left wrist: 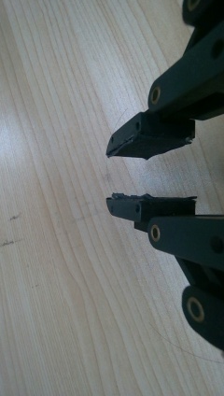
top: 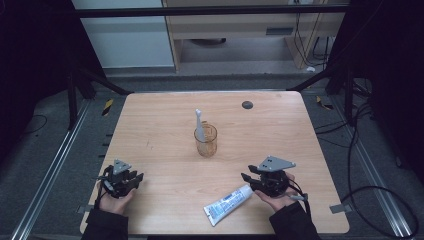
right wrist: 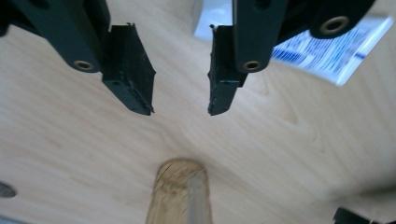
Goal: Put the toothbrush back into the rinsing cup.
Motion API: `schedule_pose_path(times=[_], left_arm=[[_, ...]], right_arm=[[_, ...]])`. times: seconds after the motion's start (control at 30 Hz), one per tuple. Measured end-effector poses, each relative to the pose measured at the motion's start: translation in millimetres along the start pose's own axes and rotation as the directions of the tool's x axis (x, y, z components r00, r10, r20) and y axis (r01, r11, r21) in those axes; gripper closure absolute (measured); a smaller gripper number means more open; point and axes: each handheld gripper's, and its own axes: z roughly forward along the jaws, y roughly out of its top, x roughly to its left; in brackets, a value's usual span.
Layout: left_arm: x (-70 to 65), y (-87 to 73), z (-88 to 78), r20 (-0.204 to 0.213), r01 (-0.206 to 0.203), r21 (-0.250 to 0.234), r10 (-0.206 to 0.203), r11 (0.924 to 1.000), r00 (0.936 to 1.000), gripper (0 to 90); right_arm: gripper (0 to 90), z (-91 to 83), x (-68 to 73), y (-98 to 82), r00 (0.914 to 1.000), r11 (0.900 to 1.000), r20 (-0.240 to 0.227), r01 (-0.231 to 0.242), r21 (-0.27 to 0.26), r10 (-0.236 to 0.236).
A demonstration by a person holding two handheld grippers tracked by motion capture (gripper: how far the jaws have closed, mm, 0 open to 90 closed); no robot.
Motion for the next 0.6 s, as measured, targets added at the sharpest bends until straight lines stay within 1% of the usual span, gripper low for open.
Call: schedule_pose_path(times=[0.07,0.1,0.13,0.17,0.23,0.27,0.3,0.33,0.4,0.43,0.6], left_arm=[[0.0,0.0,0.0,0.0,0.0,0.0,0.0,1.0,1.0,68.3],[0.0,0.0,-0.1,0.0,-0.002,0.0,0.002,1.0,1.0,68.3],[0.1,0.0,-0.2,-0.001,-0.002,-0.001,0.002,1.0,1.0,68.3],[0.3,0.0,-0.2,-0.001,-0.002,-0.001,0.002,1.0,1.0,68.3],[0.3,-0.1,0.0,-0.002,-0.002,0.0,0.002,1.0,1.0,68.3],[0.3,-0.1,0.0,-0.002,-0.002,0.0,0.002,1.0,1.0,68.2],[0.2,0.0,0.0,-0.003,-0.003,0.0,0.003,1.0,1.0,68.2],[0.2,0.0,0.0,-0.002,-0.003,0.0,0.003,1.0,1.0,68.2],[0.2,0.1,-0.1,-0.003,-0.003,0.0,0.003,1.0,1.0,68.2],[0.3,0.1,-0.2,-0.002,-0.003,-0.001,0.003,1.0,1.0,68.2],[0.3,0.4,0.0,-0.001,-0.003,-0.002,0.003,1.0,1.0,68.2]], right_arm=[[68.1,0.1,2.3,-3.0,0.9995,1.0,-0.031,0.001,0.016,-0.001],[68.1,0.1,2.3,-3.0,0.9995,1.0,-0.031,0.001,0.016,-0.001],[70.1,0.1,3.4,-4.3,0.9989,1.0,-0.046,0.002,0.021,-0.001],[74.6,0.4,6.3,-6.2,0.9978,0.999,-0.066,0.013,0.034,-0.011],[78.7,0.8,9.2,-7.4,0.996,0.999,-0.089,0.017,0.044,-0.013],[78.7,0.8,9.2,-7.4,0.996,0.999,-0.089,0.017,0.044,-0.013],[82.9,1.6,12.0,-8.1,0.9937,0.998,-0.111,0.022,0.055,-0.016],[82.9,1.6,12.0,-8.1,0.9937,0.998,-0.111,0.022,0.055,-0.016],[86.5,2.6,14.4,-8.7,0.9906,0.998,-0.135,0.03,0.062,-0.022],[89.6,4.6,16.8,-10.1,0.9881,0.997,-0.152,0.037,0.068,-0.026],[90.0,7.8,19.8,-11.9,0.9849,0.995,-0.171,0.04,0.09,-0.024]])
